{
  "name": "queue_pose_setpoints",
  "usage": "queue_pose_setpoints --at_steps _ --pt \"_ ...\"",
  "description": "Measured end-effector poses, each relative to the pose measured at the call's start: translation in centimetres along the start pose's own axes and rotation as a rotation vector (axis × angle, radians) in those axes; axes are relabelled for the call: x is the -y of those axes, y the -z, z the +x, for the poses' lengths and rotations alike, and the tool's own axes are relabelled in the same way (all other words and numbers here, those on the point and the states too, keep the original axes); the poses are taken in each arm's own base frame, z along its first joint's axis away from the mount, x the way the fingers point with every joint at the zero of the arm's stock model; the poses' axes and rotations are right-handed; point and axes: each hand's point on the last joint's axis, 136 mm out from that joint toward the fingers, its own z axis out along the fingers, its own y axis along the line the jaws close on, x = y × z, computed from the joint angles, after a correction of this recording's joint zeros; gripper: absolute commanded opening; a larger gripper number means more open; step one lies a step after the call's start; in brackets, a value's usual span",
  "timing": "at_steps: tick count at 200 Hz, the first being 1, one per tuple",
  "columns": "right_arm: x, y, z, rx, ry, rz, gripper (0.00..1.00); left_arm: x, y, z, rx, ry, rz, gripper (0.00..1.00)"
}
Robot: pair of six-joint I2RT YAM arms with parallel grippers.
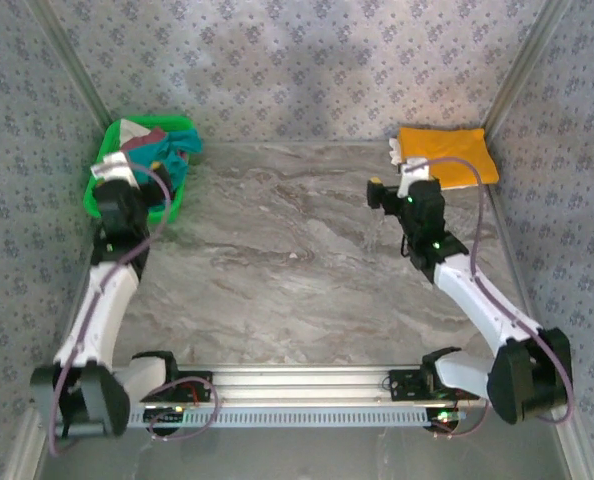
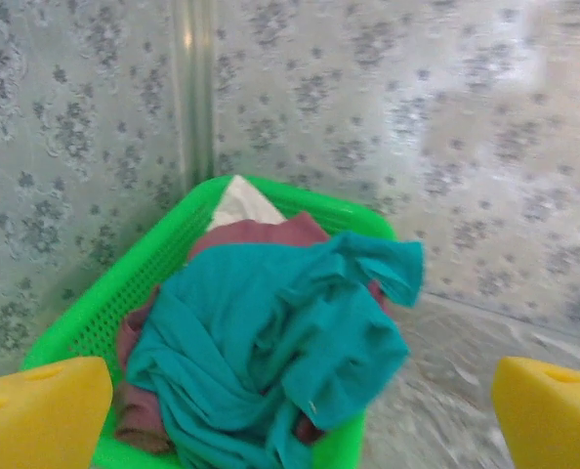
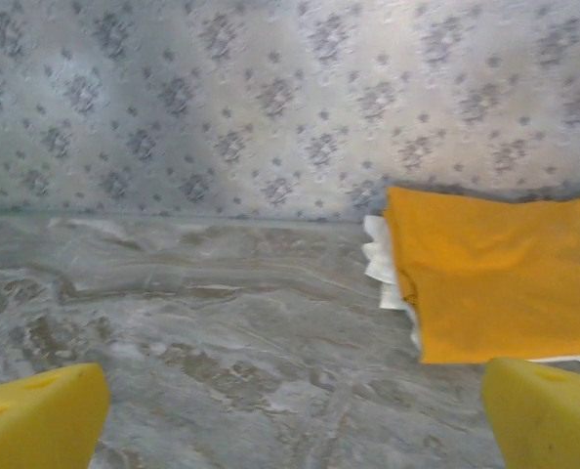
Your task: Fold and stack the t-shirts
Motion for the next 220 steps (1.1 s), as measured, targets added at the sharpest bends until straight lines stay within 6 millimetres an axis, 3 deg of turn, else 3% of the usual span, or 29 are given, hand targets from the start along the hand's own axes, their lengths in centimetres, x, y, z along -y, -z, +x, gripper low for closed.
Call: queue_pose_setpoints --at_steps 17,53,75,98,107,131,153,176,195,220 --pt "-2.0 -1.4 0.8 -0.059 0.029 -0.034 1.00 -0.7 -4.1 0.3 -0.108 -0.013 -0.056 1.00" --pt "-5.5 -2.5 5.3 -0.207 0.095 -0.101 1.00 -2.5 -12.9 5.0 -0.367 -0.043 -0.136 0.99" --pt "-6.7 -2.1 6.8 -0.259 0.126 -0.123 1.00 -3.1 -16.5 8.1 -0.485 -0.054 -0.134 0.95" --pt "-6.8 -1.9 7.1 -0.267 0.136 -0.114 1.00 -2.4 -19.9 10.3 -0.570 -0.056 -0.090 0.91" --pt "-6.5 -1.8 7.3 -0.270 0.137 -0.102 1.00 -2.0 -20.5 11.2 -0.595 -0.051 -0.067 0.89" --pt "-5.9 -1.6 8.3 -0.292 0.146 -0.077 1.00 -1.2 -20.3 13.5 -0.666 -0.036 -0.023 0.72" --pt "-5.7 -1.5 9.0 -0.311 0.153 -0.067 1.00 -0.4 -20.3 14.2 -0.688 -0.020 0.020 0.34" --pt "-5.5 -1.4 9.1 -0.316 0.156 -0.060 1.00 0.2 -20.2 14.4 -0.696 -0.016 0.052 0.12" --pt "-5.5 -1.4 9.2 -0.319 0.157 -0.060 1.00 0.3 -20.2 14.3 -0.695 -0.003 0.053 0.00" --pt "-5.5 -1.4 9.2 -0.319 0.157 -0.061 1.00 0.3 -19.5 13.3 -0.681 0.017 0.044 0.00"
